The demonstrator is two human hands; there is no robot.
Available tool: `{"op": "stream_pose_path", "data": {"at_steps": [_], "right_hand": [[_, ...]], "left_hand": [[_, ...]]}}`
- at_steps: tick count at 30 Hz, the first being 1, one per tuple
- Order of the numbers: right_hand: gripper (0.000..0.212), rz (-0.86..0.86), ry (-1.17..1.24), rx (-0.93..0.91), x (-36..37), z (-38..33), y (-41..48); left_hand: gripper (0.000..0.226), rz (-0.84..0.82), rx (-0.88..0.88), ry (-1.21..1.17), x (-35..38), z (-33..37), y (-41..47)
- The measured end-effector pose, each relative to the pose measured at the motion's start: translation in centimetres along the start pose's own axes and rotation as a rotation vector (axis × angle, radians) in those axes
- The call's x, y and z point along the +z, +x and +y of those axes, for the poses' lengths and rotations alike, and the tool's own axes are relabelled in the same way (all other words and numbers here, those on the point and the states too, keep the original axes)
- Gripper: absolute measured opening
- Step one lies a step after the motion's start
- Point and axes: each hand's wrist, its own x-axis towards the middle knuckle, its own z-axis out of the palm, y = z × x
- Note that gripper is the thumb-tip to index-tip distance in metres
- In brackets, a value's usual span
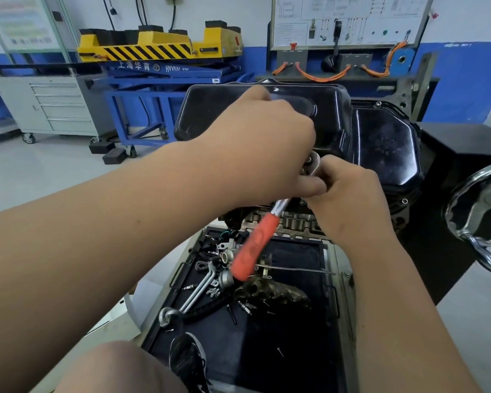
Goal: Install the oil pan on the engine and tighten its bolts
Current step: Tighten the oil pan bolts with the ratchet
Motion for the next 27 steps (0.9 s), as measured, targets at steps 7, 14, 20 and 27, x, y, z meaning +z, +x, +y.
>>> {"op": "stream_pose_path", "data": {"at_steps": [7, 14, 20, 27], "right_hand": [[0.017, -0.015, -0.032, -0.024, 0.3, 0.1, 0.3], [0.014, -0.043, -0.023, -0.013, -0.6, 0.4, 0.1], [0.011, -0.018, -0.016, -0.01, 0.3, -0.2, -0.1], [0.015, -0.051, -0.071, -0.023, 0.1, -0.1, 0.3]], "left_hand": [[0.036, 0.175, 0.204, -0.012, 0.5, -0.5, -0.7], [0.026, 0.152, 0.167, 0.021, 0.1, 0.2, -0.4], [0.043, 0.006, -0.003, -0.044, 0.4, 0.9, 0.0], [0.039, 0.179, 0.2, -0.006, 0.9, -0.2, -0.5]]}}
